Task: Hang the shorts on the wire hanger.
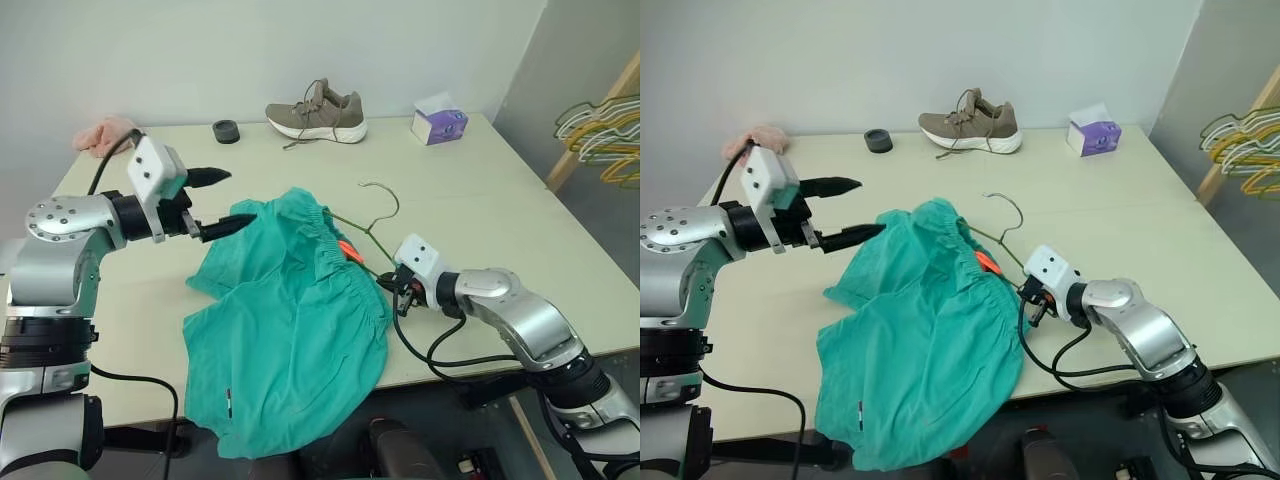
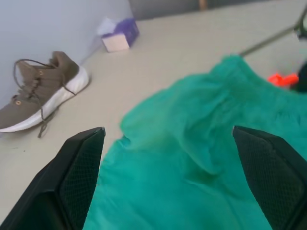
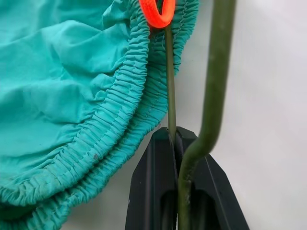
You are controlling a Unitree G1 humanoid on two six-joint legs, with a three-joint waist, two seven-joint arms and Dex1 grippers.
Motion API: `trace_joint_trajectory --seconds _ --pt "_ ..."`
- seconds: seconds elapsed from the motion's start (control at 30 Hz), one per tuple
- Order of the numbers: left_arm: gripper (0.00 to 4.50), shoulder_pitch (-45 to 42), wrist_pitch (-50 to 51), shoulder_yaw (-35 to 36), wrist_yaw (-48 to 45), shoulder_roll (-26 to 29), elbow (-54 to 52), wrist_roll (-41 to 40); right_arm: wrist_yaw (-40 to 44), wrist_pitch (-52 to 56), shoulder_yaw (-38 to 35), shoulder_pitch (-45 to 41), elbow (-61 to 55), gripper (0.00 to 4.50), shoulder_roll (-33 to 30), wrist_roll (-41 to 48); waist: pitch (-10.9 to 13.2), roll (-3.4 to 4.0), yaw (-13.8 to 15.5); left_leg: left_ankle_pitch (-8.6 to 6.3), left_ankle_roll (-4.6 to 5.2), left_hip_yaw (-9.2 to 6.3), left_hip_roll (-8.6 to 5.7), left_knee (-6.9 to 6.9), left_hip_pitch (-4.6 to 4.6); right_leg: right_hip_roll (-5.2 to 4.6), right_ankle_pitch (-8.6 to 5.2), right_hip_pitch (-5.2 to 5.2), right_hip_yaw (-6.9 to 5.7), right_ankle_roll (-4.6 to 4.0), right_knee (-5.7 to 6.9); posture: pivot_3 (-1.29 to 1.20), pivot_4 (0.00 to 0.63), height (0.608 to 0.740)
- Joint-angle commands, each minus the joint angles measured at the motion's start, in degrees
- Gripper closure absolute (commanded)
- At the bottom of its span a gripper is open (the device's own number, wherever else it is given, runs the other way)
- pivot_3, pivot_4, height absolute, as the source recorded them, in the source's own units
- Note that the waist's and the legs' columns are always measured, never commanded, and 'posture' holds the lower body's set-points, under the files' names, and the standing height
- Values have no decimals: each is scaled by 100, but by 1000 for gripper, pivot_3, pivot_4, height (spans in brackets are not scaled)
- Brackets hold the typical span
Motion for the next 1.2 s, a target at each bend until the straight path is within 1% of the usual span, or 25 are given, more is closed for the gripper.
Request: trace_joint_trajectory --seconds 0.03,0.17,0.27,0.37,0.53,0.67,0.77,0.8,0.97,1.0,1.17,1.2 --pt "13 -173 -737 -288 -226 20 210 427 264 -659 132 -130 -263 4500 -127 -372 0 0 7 0 0 0 0 0 -1 0 1 0 0 -1 0 -149 75 740" --pt "13 -478 -1170 -494 -209 -210 607 672 453 -1022 280 -156 -325 4500 -153 -678 -1 -1 12 0 0 -2 0 8 -13 0 2 -9 -3 -3 4 -164 77 740" --pt "13 -534 -1292 -642 -370 -296 722 746 552 -1351 361 -208 -306 4500 -182 -970 -1 -1 -4 0 0 0 0 19 -36 -1 5 -29 0 -2 9 -172 80 740" --pt "13 -459 -1321 -807 -587 -319 704 798 628 -1554 371 -281 -240 4500 -164 -1171 -1 -1 -35 0 0 4 0 20 -36 -1 5 -31 5 -2 8 -180 81 740" --pt "13 -140 -1195 -1123 -1077 -176 481 868 739 -1945 351 -384 -134 4500 -135 -1493 -2 1 -46 0 0 2 3 19 -35 1 5 -33 3 -3 10 -184 82 740" --pt "13 -55 -1098 -1184 -1155 -209 439 914 836 -2141 317 -418 -86 4500 -88 -1633 -2 0 -34 0 0 0 3 24 -38 1 6 -33 0 -3 12 -184 81 740" --pt "623 -54 -1121 -1196 -1077 -272 507 1021 906 -2224 295 -437 -96 4500 -47 -1709 -2 1 -31 0 1 -1 2 35 -39 0 6 -30 0 -3 16 -184 81 740" --pt "889 -55 -1120 -1195 -1067 -288 520 1046 927 -2256 294 -442 -109 4500 -36 -1740 -2 1 -31 0 1 -1 2 40 -41 0 6 -30 0 -3 18 -185 82 740" --pt "2433 -18 -1049 -1206 -1088 -314 486 1084 958 -2377 285 -454 -162 4500 4 -1845 -2 0 -32 -1 2 -1 2 71 -44 0 6 -30 2 -2 45 -187 82 740" --pt "2686 -12 -1048 -1206 -1089 -319 481 1095 956 -2411 283 -458 -168 4500 11 -1879 -2 0 -32 -1 2 -1 2 74 -43 0 6 -30 3 -2 50 -187 82 740" --pt "4272 -6 -1050 -1212 -1070 -357 486 1129 993 -2602 267 -457 -175 4500 38 -2014 -2 1 -34 -1 2 -3 1 79 -38 0 5 -32 1 -1 68 -190 81 740" --pt "4494 -7 -1046 -1214 -1066 -367 486 1131 993 -2644 261 -455 -169 4500 45 -2029 -2 1 -34 -1 2 -3 2 79 -39 1 5 -32 2 -2 68 -191 80 740"
